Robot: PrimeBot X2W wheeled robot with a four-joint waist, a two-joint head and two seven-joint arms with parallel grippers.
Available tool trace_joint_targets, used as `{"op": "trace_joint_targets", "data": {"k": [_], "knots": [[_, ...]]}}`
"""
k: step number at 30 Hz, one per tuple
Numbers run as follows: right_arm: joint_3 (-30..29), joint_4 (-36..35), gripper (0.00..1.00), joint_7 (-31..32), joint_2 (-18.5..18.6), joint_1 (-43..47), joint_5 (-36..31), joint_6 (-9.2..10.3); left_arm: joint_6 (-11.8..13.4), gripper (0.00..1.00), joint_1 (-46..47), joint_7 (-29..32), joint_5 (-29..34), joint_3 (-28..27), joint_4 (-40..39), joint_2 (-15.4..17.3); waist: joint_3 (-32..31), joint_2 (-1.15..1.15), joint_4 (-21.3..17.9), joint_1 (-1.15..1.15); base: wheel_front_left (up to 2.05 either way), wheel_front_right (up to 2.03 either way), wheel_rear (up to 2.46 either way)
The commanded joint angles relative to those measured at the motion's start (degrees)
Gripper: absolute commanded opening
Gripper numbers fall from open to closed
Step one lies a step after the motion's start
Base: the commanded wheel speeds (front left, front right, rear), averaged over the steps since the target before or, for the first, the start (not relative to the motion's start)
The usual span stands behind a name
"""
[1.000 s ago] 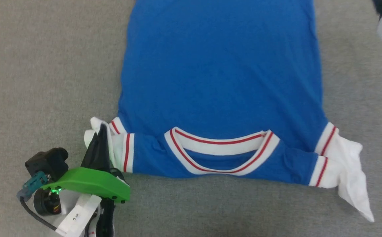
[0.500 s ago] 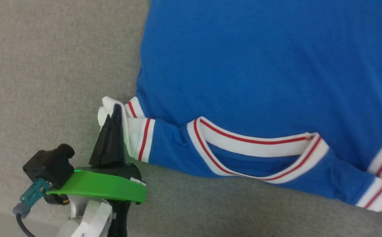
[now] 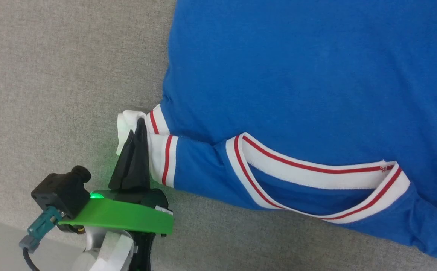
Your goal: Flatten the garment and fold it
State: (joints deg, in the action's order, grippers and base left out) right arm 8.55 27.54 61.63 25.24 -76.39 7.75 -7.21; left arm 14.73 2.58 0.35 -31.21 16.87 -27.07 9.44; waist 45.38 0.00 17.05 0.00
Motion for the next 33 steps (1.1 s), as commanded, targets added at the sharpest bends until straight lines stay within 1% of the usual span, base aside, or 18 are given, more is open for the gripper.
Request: {"op": "trace_joint_targets", "data": {"k": [1, 2, 4, 8, 11, 14, 18, 23, 27, 30, 33], "knots": [[1.2, 2.1, 0.22, 1.8, -0.3, 2.9, 0.7, -0.28, -0.3, 0.00, 1.0, -0.2, -0.2, -0.1, 0.4, -0.1, -0.1, 0.00, -0.1, 0.00, 0.00, 0.00, 0.00], [1.3, 1.9, 0.00, 2.0, -0.1, 2.8, 1.0, -0.28, -0.4, 0.00, 1.1, -0.3, -0.2, -0.1, 0.5, -0.1, -0.2, 0.00, -0.2, 0.00, 0.00, 0.00, 0.00], [1.1, 1.9, 0.00, 2.9, 0.3, 2.7, 1.4, -0.28, -0.4, 0.00, 1.1, -0.3, -0.4, -0.1, 1.0, 0.0, -0.6, 0.00, -0.4, 0.00, 0.00, 0.00, 0.00], [-0.1, 0.7, 0.00, 1.1, 0.5, 2.2, 1.2, -0.28, -0.8, 0.00, 1.5, -0.2, -0.8, -0.3, 2.4, 0.2, -2.3, 0.00, -1.2, 0.00, 0.00, 0.00, 0.00], [-0.5, 0.3, 0.00, -0.4, 0.0, 2.3, 1.4, -0.28, -1.0, 0.00, 2.0, 0.0, -0.4, -0.5, 3.6, 0.9, -4.5, 0.00, -2.3, 0.00, 0.00, 0.00, 0.00], [-0.1, -0.2, 0.00, -2.9, -1.0, 3.3, 3.4, -0.28, -1.0, 0.00, 2.7, 1.3, 0.5, -0.5, 4.7, 2.5, -8.6, 0.00, -4.7, 0.00, 0.00, 0.00, 0.00], [1.4, -0.6, 0.00, -4.5, -0.9, 5.3, 5.9, -0.28, -0.8, 0.00, 3.3, 3.4, 1.3, 0.1, 5.2, 3.7, -13.2, 0.00, -7.4, 0.00, 0.00, 0.00, 0.00], [4.1, -2.4, 0.00, -5.5, 0.4, 10.4, 10.2, -0.28, -0.2, 0.00, 3.1, 5.9, 1.5, 0.6, 5.6, 4.6, -19.0, 0.00, -11.3, 0.00, 0.00, 0.00, 0.00], [5.7, -5.8, 0.00, -6.3, 1.5, 16.6, 13.3, -0.28, 0.5, 0.00, 2.0, 7.5, 1.1, 0.2, 6.1, 5.3, -23.1, 0.00, -14.2, 0.00, 0.00, 0.00, 0.00], [5.8, -9.2, 0.00, -6.8, 2.6, 22.0, 15.2, -0.28, 1.1, 0.00, 0.8, 8.2, 0.7, -0.2, 6.3, 5.7, -25.4, 0.00, -15.9, 0.00, 0.00, 0.00, 0.00], [4.4, -12.8, 0.00, -7.3, 3.7, 28.6, 17.1, -0.28, 1.6, 0.00, -0.4, 8.8, 0.3, -0.4, 6.3, 6.0, -27.4, 0.00, -17.1, 0.00, 0.00, 0.00, 0.00]]}}
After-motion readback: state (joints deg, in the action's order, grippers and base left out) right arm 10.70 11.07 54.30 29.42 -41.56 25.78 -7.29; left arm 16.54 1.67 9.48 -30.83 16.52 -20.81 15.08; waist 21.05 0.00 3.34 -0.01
